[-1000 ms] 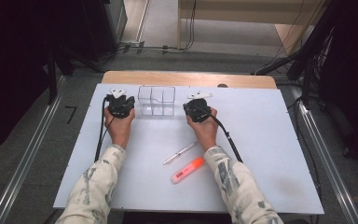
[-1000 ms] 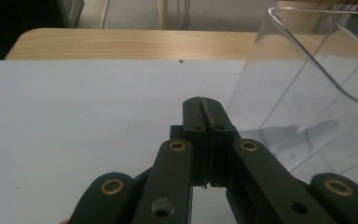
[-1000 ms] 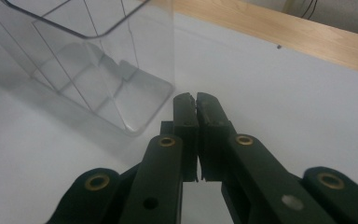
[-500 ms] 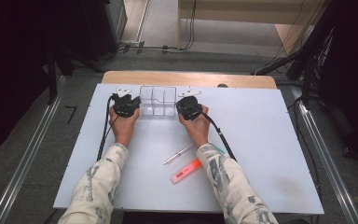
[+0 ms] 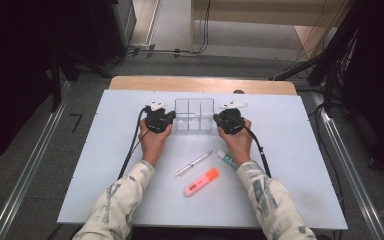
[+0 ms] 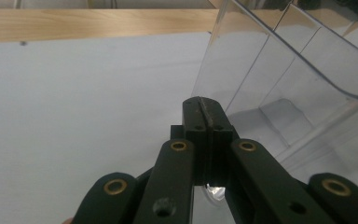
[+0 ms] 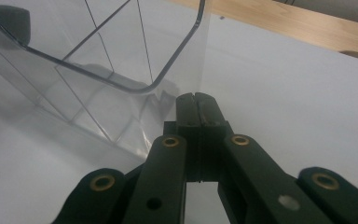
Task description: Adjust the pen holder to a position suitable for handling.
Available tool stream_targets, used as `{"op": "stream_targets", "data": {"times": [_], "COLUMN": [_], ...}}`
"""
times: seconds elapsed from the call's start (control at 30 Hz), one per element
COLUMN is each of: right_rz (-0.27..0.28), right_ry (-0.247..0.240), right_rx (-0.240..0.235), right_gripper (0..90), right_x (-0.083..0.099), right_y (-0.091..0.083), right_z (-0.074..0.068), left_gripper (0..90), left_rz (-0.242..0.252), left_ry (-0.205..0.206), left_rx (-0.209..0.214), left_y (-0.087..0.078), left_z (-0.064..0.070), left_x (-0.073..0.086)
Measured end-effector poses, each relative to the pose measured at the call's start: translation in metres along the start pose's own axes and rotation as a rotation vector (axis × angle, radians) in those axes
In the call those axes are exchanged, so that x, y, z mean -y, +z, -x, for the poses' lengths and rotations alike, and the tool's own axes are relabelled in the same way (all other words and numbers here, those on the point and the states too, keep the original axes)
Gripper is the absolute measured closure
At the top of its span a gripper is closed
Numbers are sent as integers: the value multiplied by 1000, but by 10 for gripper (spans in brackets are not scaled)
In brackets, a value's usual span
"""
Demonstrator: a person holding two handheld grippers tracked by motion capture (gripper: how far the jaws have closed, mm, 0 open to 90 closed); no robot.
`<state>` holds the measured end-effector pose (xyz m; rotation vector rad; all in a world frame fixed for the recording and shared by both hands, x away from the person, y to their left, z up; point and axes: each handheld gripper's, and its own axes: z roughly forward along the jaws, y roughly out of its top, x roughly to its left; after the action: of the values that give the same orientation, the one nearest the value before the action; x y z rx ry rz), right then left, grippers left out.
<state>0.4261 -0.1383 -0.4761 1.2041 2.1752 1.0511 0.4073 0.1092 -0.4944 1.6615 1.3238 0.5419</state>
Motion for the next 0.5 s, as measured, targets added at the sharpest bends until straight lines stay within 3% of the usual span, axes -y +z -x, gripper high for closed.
{"op": "stream_targets", "data": {"times": [0.1, 0.27, 0.47, 0.5], "right_rz": [3, 7, 13, 14], "right_ry": [20, 32, 43, 41], "right_rx": [-2, 7, 7, 13], "right_gripper": [878, 878, 877, 841], "right_x": [11, 27, 30, 30], "right_y": [-15, -34, -37, -37], "right_z": [15, 35, 42, 42], "left_gripper": [900, 900, 897, 891], "left_rz": [-9, -7, -5, -8], "left_ry": [-7, 21, 31, 39], "left_rx": [13, 29, 20, 17], "left_y": [1, 8, 9, 8], "left_z": [22, 47, 52, 51], "left_x": [4, 8, 9, 8]}}
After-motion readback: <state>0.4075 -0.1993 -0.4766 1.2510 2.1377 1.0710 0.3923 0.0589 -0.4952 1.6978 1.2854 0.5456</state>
